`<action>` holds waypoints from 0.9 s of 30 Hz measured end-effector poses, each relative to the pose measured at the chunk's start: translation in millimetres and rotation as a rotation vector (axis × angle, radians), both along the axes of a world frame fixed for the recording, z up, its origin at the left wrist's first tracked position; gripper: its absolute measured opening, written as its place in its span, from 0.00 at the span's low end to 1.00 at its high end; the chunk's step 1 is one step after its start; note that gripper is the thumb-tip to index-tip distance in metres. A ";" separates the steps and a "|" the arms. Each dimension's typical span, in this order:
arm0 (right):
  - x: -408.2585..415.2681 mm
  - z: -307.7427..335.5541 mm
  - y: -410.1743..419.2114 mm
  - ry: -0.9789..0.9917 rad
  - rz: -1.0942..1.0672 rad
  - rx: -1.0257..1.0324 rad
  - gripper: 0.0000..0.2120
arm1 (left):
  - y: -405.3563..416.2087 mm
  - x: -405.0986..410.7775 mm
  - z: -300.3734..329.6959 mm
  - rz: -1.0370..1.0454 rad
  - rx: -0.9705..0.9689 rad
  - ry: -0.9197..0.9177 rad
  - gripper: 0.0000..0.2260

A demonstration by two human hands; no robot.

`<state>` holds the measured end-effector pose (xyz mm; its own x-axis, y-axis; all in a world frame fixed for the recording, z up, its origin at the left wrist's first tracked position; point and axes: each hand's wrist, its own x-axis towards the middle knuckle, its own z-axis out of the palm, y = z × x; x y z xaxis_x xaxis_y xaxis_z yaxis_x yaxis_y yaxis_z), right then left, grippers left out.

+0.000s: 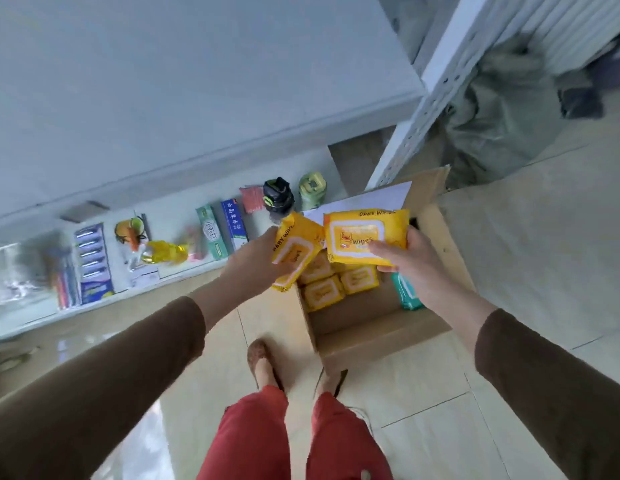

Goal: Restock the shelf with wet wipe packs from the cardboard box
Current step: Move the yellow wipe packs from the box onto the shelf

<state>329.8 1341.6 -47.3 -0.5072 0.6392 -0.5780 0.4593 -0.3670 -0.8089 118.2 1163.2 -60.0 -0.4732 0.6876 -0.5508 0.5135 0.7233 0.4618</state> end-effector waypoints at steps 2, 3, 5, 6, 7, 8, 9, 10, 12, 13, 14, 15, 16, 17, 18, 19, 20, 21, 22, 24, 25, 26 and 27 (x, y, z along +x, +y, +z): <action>-22.5 47.3 -15.4 0.054 0.040 0.038 0.14 | -30.3 -22.2 52.0 0.048 0.070 -0.016 0.32; -36.1 69.4 -24.6 0.078 0.062 0.056 0.12 | -46.0 -34.7 74.3 0.070 0.103 -0.029 0.32; -68.8 107.8 -43.4 0.123 0.096 0.090 0.09 | -76.2 -64.1 114.7 0.110 0.160 -0.041 0.27; -87.2 124.9 -53.8 0.146 0.112 0.102 0.08 | -91.0 -79.5 133.1 0.122 0.182 -0.041 0.23; -107.2 140.2 -64.6 0.165 0.129 0.116 0.08 | -105.3 -96.0 149.5 0.134 0.200 -0.038 0.20; -128.4 152.4 -75.1 0.178 0.139 0.129 0.08 | -119.8 -114.4 164.5 0.143 0.217 -0.028 0.19; -149.3 162.8 -86.0 0.187 0.144 0.137 0.08 | -133.8 -133.4 177.0 0.148 0.231 -0.010 0.17; -169.8 171.1 -96.6 0.196 0.143 0.143 0.09 | -147.0 -153.6 187.0 0.154 0.239 0.007 0.15; -213.0 182.6 -117.1 0.224 0.158 0.149 0.10 | -171.9 -197.6 203.3 0.165 0.261 0.044 0.13; -235.1 187.5 -126.8 0.241 0.171 0.152 0.11 | -182.6 -219.6 210.2 0.167 0.272 0.066 0.12; -256.1 191.9 -135.0 0.255 0.183 0.158 0.11 | -191.9 -240.5 216.7 0.167 0.284 0.085 0.12; -276.2 195.5 -141.6 0.268 0.196 0.165 0.11 | -199.2 -260.4 221.9 0.165 0.291 0.098 0.12; -295.7 198.7 -146.4 0.276 0.207 0.171 0.11 | -204.9 -279.4 226.7 0.164 0.295 0.109 0.13; -314.1 202.2 -150.2 0.283 0.219 0.181 0.11 | -209.0 -297.5 230.5 0.161 0.294 0.124 0.14; -331.4 204.2 -151.3 0.287 0.228 0.192 0.12 | -211.7 -315.4 232.6 0.156 0.291 0.141 0.15; -348.2 205.0 -150.3 0.292 0.236 0.200 0.12 | -212.7 -333.4 233.3 0.150 0.288 0.163 0.16; -364.4 205.7 -148.1 0.294 0.239 0.208 0.12 | -212.1 -350.9 233.9 0.147 0.284 0.182 0.17; -380.2 206.4 -145.1 0.295 0.241 0.216 0.12 | -210.5 -367.1 234.4 0.146 0.282 0.198 0.19; -395.4 206.9 -141.6 0.298 0.246 0.224 0.12 | -207.8 -382.6 235.4 0.150 0.284 0.210 0.19; -427.5 205.7 -131.1 0.310 0.252 0.240 0.14 | -197.6 -414.8 237.8 0.154 0.293 0.227 0.19; -438.8 205.2 -126.7 0.315 0.256 0.248 0.15 | -192.7 -427.2 237.5 0.158 0.295 0.234 0.20; -454.5 203.4 -119.8 0.313 0.261 0.253 0.15 | -186.1 -443.4 237.0 0.167 0.299 0.249 0.21; -472.4 200.6 -111.3 0.309 0.271 0.259 0.15 | -177.8 -461.6 236.3 0.181 0.298 0.274 0.23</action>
